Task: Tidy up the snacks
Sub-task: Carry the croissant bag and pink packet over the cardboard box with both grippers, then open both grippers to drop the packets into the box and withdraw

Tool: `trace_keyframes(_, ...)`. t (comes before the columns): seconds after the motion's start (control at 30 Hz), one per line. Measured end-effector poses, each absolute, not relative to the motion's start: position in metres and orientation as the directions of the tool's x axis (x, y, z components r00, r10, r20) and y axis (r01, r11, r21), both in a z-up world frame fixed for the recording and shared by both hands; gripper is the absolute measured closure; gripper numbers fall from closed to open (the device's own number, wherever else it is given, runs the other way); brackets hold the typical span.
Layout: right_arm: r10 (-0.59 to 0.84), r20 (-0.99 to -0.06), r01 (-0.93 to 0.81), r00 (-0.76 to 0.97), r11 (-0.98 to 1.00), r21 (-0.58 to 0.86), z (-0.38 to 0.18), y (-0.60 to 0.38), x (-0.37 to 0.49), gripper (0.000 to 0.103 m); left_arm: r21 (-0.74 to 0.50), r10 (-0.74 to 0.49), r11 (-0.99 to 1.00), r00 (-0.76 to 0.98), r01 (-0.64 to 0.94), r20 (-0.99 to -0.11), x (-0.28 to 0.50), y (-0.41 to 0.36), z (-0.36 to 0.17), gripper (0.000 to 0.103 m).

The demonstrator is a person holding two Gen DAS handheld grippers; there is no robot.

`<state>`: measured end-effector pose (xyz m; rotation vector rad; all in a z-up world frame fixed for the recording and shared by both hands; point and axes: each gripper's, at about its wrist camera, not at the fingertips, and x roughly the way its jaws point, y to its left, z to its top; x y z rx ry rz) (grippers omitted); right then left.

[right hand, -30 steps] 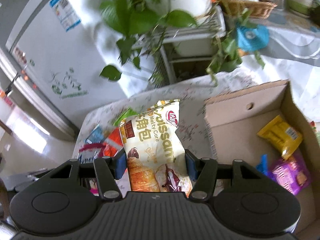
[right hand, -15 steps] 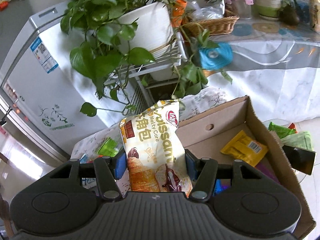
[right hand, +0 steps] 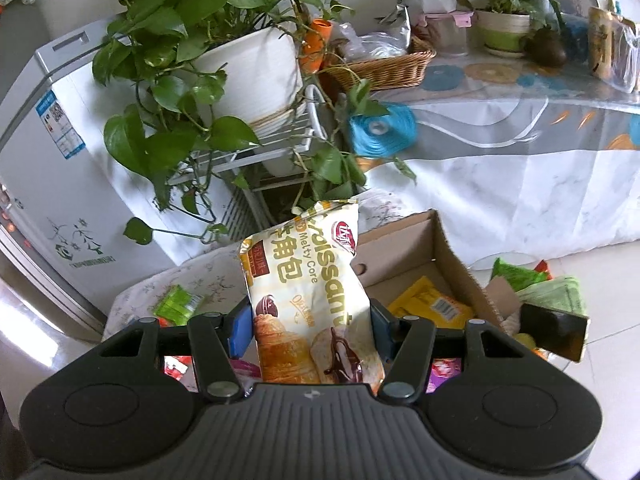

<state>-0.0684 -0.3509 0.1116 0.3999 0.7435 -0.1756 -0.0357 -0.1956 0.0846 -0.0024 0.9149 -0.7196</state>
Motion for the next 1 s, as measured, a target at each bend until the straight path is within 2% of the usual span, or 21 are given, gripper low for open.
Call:
trace_keyframes(0.6, -0.055, -0.693, 0.34, 0.719, 0.897, 0.283, 0.105, -0.378, -0.078, 0.039, -0.358, -0.633, 0.678, 0.262, 0.642, -0.728, -0.066, -0.239, 0.061, 0.053)
trace_keyframes(0.7, -0.058, -0.699, 0.358, 0.713, 0.887, 0.291, 0.101, -0.38, -0.076, 0.036, -0.343, -0.619, 0.691, 0.276, 0.637, -0.735, -0.07, -0.24, 0.061, 0.041)
trace_keyframes(0.77, -0.048, -0.7, 0.357, 0.713, 0.884, 0.302, 0.101, -0.379, -0.076, 0.028, -0.335, -0.612, 0.701, 0.29, 0.629, -0.736, -0.071, -0.239, 0.063, 0.034)
trace_keyframes(0.87, -0.036, -0.688, 0.345, 0.724, 0.883, 0.317, 0.104, -0.377, -0.076, 0.021, -0.32, -0.602, 0.71, 0.304, 0.628, -0.739, -0.071, -0.237, 0.068, 0.033)
trace_keyframes(1.0, -0.023, -0.688, 0.337, 0.725, 0.883, 0.326, 0.104, -0.374, -0.074, 0.02, -0.28, -0.579, 0.727, 0.34, 0.627, -0.742, -0.073, -0.229, 0.075, 0.028)
